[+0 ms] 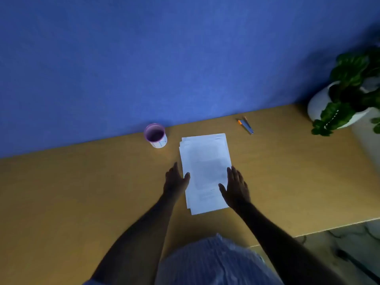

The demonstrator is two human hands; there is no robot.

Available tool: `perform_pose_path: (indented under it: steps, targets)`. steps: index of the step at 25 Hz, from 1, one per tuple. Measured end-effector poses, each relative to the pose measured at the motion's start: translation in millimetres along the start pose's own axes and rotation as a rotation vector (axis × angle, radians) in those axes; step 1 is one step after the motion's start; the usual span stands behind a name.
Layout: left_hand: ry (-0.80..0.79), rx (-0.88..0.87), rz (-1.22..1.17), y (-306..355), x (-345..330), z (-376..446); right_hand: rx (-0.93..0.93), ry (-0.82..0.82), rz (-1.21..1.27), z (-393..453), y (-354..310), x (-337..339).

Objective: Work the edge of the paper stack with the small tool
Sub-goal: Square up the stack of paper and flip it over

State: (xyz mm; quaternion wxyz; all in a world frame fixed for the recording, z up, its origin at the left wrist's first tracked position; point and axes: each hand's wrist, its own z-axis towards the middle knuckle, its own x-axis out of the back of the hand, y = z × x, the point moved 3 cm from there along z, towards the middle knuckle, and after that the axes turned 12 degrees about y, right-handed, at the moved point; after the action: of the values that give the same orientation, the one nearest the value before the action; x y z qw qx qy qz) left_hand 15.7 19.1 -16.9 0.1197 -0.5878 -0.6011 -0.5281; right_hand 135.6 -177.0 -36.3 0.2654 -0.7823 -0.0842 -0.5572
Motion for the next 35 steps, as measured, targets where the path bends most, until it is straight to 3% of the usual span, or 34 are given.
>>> perform_pose_path:
  steps: [5,9,11,17,22,26,28,32,35]
  targets:
    - [0.030,0.285,-0.378,9.5,-9.1,25.2,-0.006,-0.090,-0.083,-7.0,6.1,-21.6]
    - [-0.062,0.509,-0.703,4.4,-15.7,33.1,0.029,-0.099,-0.100,-11.5,11.9,-28.6]
    - [-0.114,0.573,-0.742,-5.8,-16.5,40.6,0.040,-0.100,-0.094,-11.2,16.2,-30.6]
    - [-0.130,0.389,-0.492,-17.8,-22.3,37.0,0.055,-0.085,0.019,-10.4,19.7,-25.4]
    - [-0.103,0.381,-0.557,-21.9,-26.3,21.9,-0.047,0.018,0.299,-11.2,31.4,-15.1]
    - [-0.092,0.370,-0.650,-20.4,-19.9,15.7,-0.425,0.176,0.664,-1.6,42.7,-0.8]
    - [-0.112,0.374,-0.697,-19.5,-15.3,12.2,-0.525,0.192,0.744,5.8,41.2,4.3]
    - [-0.231,0.273,-0.737,-4.7,-4.6,-2.6,-0.301,0.166,0.807,14.9,-10.8,20.5]
    - [-0.350,0.071,-0.759,15.4,5.4,-16.9,-0.170,0.127,0.791,15.0,-61.8,29.8]
